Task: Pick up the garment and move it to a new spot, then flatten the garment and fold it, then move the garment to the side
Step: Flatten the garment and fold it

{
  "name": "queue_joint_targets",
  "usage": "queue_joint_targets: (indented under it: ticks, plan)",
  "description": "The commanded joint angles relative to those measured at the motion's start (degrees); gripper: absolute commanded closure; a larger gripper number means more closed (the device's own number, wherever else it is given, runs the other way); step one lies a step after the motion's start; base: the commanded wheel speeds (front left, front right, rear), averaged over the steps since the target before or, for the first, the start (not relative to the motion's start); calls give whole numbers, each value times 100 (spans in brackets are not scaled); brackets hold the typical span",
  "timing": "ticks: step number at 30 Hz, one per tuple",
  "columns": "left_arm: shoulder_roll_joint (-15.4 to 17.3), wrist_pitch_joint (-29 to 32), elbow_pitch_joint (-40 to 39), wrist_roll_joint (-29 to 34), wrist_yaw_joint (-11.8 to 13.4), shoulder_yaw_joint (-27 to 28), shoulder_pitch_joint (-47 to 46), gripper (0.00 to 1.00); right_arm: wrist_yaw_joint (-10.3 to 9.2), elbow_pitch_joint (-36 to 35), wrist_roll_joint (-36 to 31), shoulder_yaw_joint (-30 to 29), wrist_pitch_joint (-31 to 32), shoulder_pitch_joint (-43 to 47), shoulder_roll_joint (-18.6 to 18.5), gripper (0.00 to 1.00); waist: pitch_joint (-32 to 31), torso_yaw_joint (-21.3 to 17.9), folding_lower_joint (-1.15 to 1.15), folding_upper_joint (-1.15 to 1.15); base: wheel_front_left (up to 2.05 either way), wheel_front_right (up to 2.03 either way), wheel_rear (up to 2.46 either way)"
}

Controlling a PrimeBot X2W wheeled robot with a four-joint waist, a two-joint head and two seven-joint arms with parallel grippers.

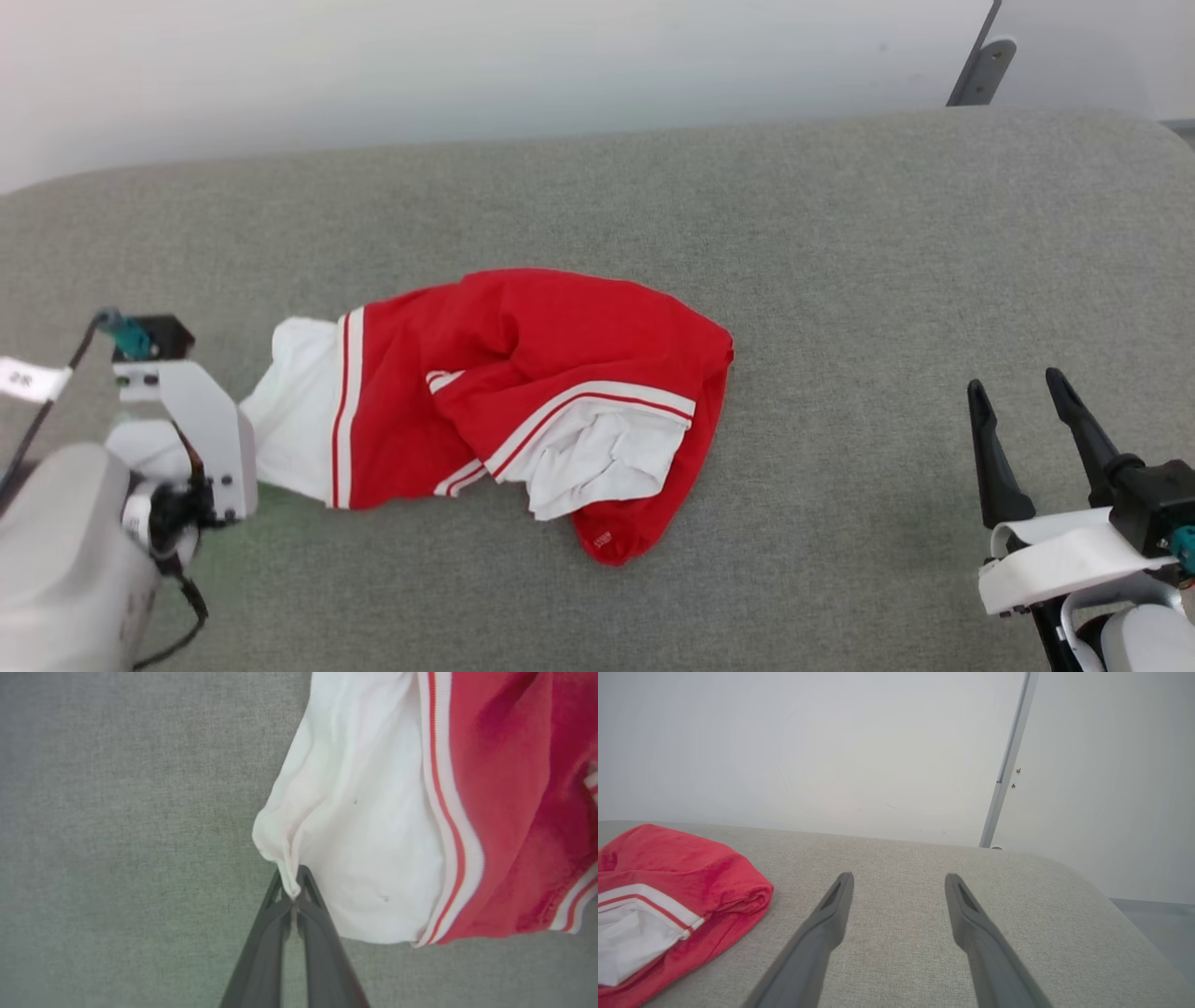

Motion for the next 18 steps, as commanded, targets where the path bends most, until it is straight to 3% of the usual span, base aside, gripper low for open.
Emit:
queue_joint_targets:
  ticks: [1,11,16,17,18]
  plan:
    - [44,79,-144,-53,73,23,160,100,-8,9,-11,-2,-31,71,6,0,-33,19,0,0,0,0,0]
    - [371,765,-2171,-428,864,215,1727,100,-8,-20,55,15,-31,175,55,0,-41,34,0,0,0,0,0]
    - [447,798,-2735,-418,1141,238,2165,100,-8,29,90,189,-31,182,35,0,-97,86,0,0,0,0,0]
    - [454,763,-2789,-388,1179,239,2210,92,-8,46,120,260,-31,180,26,0,-118,100,0,0,0,0,0]
    - [459,711,-2838,-354,1196,229,2249,62,-8,68,166,364,-31,184,17,0,-142,118,0,0,0,0,0]
